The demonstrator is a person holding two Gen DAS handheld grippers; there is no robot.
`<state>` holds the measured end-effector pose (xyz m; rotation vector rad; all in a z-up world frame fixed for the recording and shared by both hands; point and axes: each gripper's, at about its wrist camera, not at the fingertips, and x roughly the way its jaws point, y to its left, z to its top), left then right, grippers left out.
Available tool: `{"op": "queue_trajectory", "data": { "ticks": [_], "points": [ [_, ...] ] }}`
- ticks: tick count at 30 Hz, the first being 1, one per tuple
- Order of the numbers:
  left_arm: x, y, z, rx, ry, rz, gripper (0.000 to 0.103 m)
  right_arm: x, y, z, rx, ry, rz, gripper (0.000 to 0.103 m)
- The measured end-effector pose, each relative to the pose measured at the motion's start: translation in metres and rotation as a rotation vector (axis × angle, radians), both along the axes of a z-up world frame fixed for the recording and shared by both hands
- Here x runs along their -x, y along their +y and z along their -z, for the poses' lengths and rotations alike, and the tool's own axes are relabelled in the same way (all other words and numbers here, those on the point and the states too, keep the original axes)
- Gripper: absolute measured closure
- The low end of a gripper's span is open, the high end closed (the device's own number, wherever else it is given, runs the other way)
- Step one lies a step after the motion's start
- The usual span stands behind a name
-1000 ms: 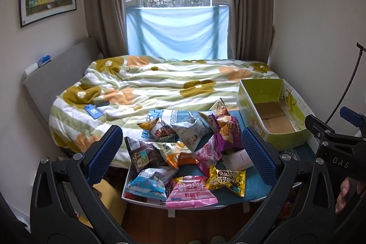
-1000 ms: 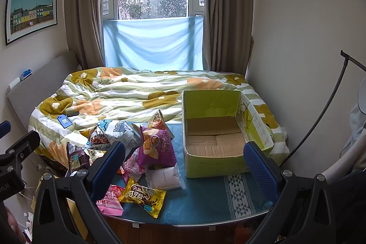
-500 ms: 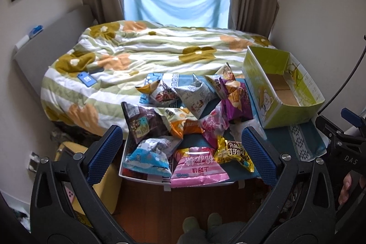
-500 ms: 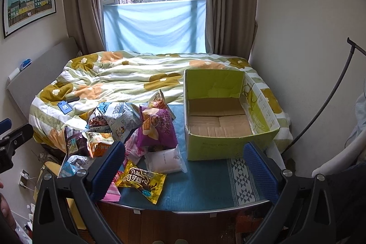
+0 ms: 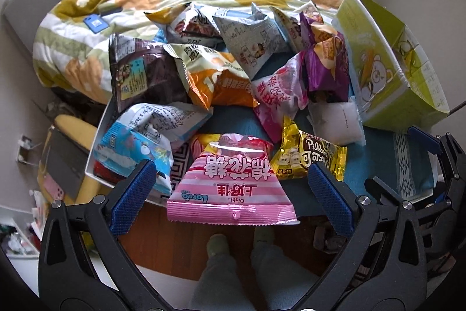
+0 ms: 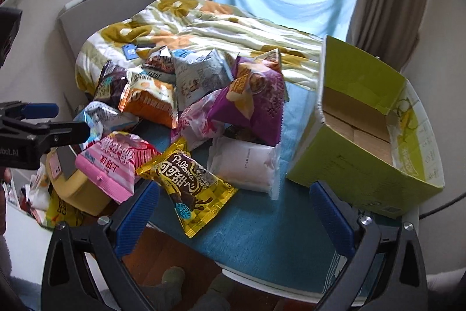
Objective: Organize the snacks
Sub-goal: 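Grasp the pink marshmallow bag with the left tool while the right tool grasps the yellow Pillows bag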
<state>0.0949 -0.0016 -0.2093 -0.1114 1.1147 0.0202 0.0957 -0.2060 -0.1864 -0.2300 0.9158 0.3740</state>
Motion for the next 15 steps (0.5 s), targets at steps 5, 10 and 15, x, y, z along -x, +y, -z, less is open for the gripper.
{"op": "queue_trajectory", "data": {
  "ticks": [5,10,15],
  "points": [
    [-0.018,-0.006,0.029,-0.018,0.066,-0.036,0.001,-0.022,0.014,0.032,0.01,0.032,-0.149,0.0],
    [-0.028,-0.006,0.052,-0.006,0.127,-0.071,0.011,-0.035,0.031,0.054,0.009,0.046,-0.298,0.0],
    [-0.033,-0.003,0.065,0.024,0.16,-0.096,0.018,-0.039,0.048,0.068,0.036,0.047,-0.427,0.002]
  ]
}}
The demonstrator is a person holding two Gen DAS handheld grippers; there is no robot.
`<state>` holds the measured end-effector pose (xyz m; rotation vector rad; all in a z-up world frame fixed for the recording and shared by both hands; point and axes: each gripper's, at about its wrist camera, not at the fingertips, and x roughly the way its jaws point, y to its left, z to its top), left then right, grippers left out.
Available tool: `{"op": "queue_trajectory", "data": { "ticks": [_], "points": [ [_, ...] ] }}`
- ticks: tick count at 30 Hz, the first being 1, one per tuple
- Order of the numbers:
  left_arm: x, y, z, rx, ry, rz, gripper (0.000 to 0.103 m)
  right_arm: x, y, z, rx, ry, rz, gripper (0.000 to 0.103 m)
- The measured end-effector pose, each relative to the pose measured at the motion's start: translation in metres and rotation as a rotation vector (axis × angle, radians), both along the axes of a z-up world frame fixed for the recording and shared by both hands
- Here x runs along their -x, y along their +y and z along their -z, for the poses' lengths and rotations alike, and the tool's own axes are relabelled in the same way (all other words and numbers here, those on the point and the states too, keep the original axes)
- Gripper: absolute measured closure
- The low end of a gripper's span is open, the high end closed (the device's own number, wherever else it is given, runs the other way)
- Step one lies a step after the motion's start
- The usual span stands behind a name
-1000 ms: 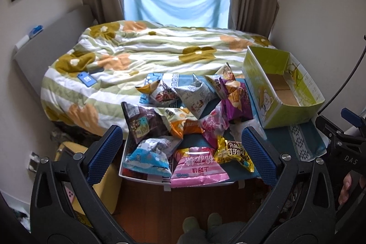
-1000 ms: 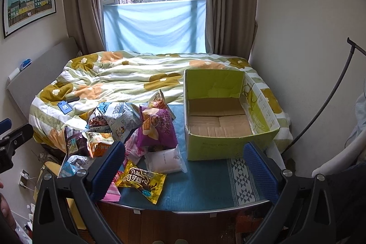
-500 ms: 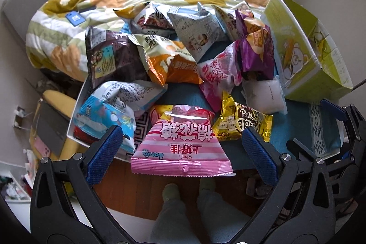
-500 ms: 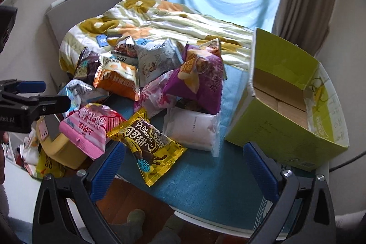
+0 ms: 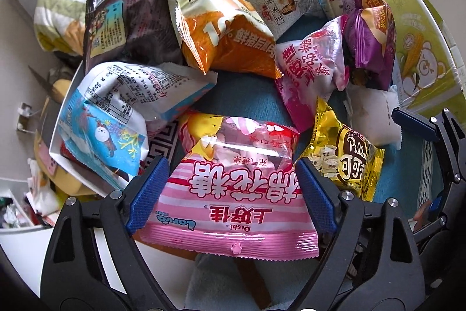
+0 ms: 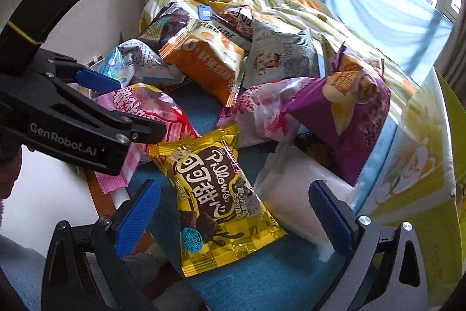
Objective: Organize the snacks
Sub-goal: 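Grasp the pink marshmallow bag with the left tool while the right tool grasps the yellow Pillows bag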
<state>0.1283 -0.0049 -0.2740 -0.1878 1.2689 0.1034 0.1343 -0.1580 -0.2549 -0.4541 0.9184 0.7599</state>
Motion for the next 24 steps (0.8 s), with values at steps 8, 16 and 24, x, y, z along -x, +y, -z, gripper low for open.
{"op": "queue_trajectory", "data": {
  "ticks": [8,16,24],
  "points": [
    [-0.004,0.0,0.009,0.01,0.024,0.019,0.028,-0.009,0.016,0.016,0.036,0.03,-0.11,0.02],
    [-0.004,0.0,0.014,0.03,0.012,0.019,0.035,-0.016,0.029,0.031,0.065,0.062,-0.159,0.034],
    [0.004,-0.001,0.005,0.04,-0.006,0.05,0.037,-0.012,0.026,0.03,0.063,0.077,-0.126,0.048]
  ]
}}
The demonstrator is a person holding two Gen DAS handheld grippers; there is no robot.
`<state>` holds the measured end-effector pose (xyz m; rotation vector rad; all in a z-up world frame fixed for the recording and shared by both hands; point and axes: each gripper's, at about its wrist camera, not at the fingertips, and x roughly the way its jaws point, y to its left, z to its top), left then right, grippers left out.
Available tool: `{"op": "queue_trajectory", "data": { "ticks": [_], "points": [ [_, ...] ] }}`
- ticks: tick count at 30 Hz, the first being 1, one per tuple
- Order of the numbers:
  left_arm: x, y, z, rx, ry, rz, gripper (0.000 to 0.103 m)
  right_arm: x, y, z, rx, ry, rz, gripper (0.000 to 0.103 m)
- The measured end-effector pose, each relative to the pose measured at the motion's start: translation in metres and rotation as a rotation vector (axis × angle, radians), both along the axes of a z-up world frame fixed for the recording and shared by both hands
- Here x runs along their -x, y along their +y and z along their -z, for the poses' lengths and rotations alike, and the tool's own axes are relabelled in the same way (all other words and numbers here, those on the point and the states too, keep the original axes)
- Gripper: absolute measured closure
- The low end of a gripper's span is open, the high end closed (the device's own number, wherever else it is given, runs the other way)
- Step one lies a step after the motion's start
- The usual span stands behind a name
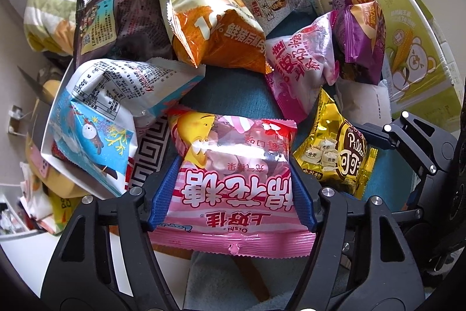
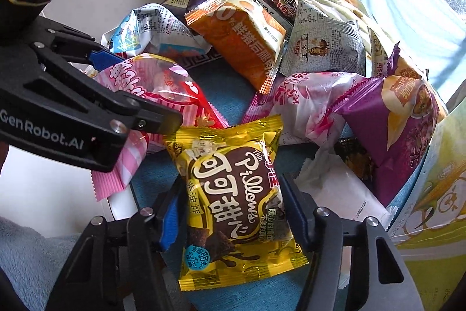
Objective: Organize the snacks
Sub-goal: 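Grasp the pink marshmallow bag with the left tool while the right tool grasps the yellow Pillows bag, then carry both bags into the yellow-green box and open both tools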
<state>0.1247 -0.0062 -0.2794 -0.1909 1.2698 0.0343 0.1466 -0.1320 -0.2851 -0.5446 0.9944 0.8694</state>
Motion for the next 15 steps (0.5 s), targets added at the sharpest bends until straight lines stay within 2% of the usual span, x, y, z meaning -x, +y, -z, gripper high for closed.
{"op": "queue_trajectory", "data": {
  "ticks": [8,15],
  "points": [
    [0.015,-0.009,-0.03,0.017,-0.05,0.05,0.037,0.019,-0.017,-0.021,-0.015,-0.008,0.084,0.053],
    [0.028,-0.022,-0.063,0.011,-0.122,0.102,0.037,0.029,-0.048,-0.048,-0.048,-0.027,0.223,0.055]
  ]
}}
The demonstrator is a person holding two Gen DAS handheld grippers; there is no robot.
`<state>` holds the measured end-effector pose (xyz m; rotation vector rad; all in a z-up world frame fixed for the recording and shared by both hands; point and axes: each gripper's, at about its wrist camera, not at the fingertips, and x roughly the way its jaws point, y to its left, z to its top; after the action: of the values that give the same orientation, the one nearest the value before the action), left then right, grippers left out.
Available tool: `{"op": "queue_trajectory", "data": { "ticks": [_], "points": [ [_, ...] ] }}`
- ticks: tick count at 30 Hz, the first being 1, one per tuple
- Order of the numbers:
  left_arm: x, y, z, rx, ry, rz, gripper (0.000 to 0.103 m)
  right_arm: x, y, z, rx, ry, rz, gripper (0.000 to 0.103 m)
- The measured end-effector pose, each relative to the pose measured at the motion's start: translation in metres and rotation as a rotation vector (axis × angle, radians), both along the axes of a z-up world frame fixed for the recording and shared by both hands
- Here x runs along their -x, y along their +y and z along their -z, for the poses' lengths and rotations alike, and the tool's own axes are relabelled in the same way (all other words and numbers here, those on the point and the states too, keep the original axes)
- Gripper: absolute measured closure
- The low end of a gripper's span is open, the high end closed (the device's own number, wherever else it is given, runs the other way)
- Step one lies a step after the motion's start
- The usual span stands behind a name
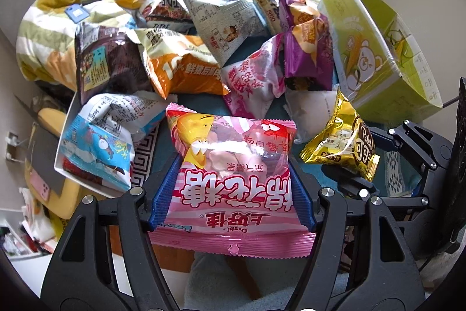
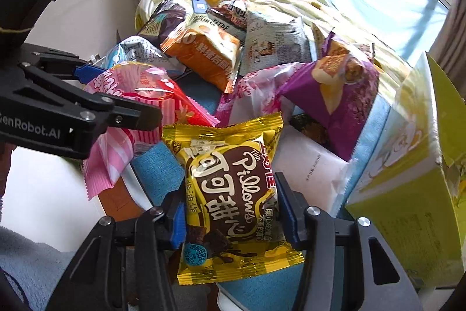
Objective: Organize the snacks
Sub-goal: 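Carry both bags into the yellow-green box and open both tools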
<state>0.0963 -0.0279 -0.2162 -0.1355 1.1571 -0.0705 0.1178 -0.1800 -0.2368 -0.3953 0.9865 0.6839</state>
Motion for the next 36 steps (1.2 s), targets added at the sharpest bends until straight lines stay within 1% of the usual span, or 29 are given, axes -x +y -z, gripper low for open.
{"op": "queue_trajectory", "data": {
  "ticks": [5,11,16,21,25,29,32,36],
  "points": [
    [0.001,-0.017,-0.037,-0.003,-0.072,0.034,0.037,0.0,-0.023,-0.032,-0.033,-0.042,0.091,0.055],
    [-0.013,-0.05,-0.086,-0.037,-0.183,0.079,0.037,0.0,-0.051,-0.077,-0.068,-0.12,0.161,0.055],
    [-0.035,-0.084,-0.119,-0.039,-0.266,0.1,0.037,-0.006,-0.088,-0.119,-0.114,-0.183,0.235,0.055],
    [-0.066,-0.126,-0.141,-0.023,-0.329,0.138,0.037,-0.021,-0.134,-0.155,-0.134,-0.24,0.33,0.055],
    [-0.098,-0.163,-0.152,-0.022,-0.353,0.197,0.037,-0.043,-0.168,-0.174,-0.135,-0.274,0.415,0.055],
    [-0.14,-0.196,-0.154,-0.021,-0.356,0.244,0.037,-0.072,-0.2,-0.183,-0.14,-0.26,0.518,0.055],
    [-0.178,-0.219,-0.147,-0.019,-0.335,0.268,0.037,-0.097,-0.223,-0.181,-0.147,-0.236,0.597,0.055],
    [-0.231,-0.247,-0.125,-0.028,-0.277,0.295,0.037,-0.13,-0.248,-0.174,-0.138,-0.194,0.69,0.055]
  ]
}}
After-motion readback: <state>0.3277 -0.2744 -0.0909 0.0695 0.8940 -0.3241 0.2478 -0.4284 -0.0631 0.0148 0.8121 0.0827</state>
